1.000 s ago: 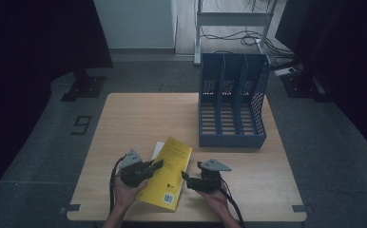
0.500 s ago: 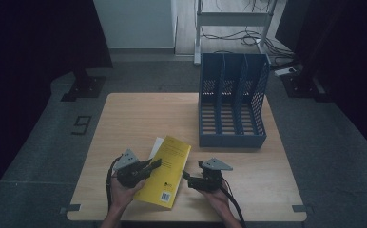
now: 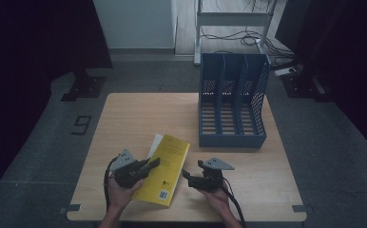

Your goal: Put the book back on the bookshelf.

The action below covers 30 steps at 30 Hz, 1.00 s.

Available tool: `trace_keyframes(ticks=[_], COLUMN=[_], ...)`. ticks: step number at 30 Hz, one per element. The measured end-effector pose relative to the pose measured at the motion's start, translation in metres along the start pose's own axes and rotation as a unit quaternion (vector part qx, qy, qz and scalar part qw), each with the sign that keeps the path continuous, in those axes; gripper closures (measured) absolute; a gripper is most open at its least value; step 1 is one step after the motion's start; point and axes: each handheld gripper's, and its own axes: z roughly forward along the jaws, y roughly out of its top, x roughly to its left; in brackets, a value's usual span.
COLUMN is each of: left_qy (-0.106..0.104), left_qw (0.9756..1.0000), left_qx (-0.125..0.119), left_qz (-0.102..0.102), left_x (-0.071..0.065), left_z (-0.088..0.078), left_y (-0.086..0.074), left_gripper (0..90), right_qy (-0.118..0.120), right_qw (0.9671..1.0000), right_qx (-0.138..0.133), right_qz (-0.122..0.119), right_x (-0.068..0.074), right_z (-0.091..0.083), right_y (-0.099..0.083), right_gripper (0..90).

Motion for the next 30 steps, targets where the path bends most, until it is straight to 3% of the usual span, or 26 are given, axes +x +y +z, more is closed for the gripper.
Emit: trace_keyframes(ticks=[8, 10, 19, 30], left_qy=[-0.010, -0.017, -0.032, -0.044], left_qw=[0.9999, 0.9998, 0.9993, 0.9990], left_qx=[-0.009, -0.012, -0.017, -0.007], left_qz=[0.004, 0.002, 0.003, 0.009], left_x=[-0.006, -0.007, -0.012, -0.017], left_z=[-0.003, -0.004, -0.005, 0.001], left_y=[0.003, 0.004, 0.006, 0.004], left_gripper=[82.1, 82.1, 82.1, 82.0], right_qy=[0.011, 0.027, 0.050, 0.071], right_qw=[0.9999, 0.9996, 0.9986, 0.9972], right_qx=[-0.004, -0.008, -0.018, -0.024], right_qz=[0.003, 0.002, -0.006, -0.005], right_x=[0.002, 0.003, 0.008, 0.009], right_z=[0.000, 0.001, 0.001, 0.001], right_y=[0.002, 0.002, 0.003, 0.003], right_gripper=[20.5, 19.8, 17.3, 16.7])
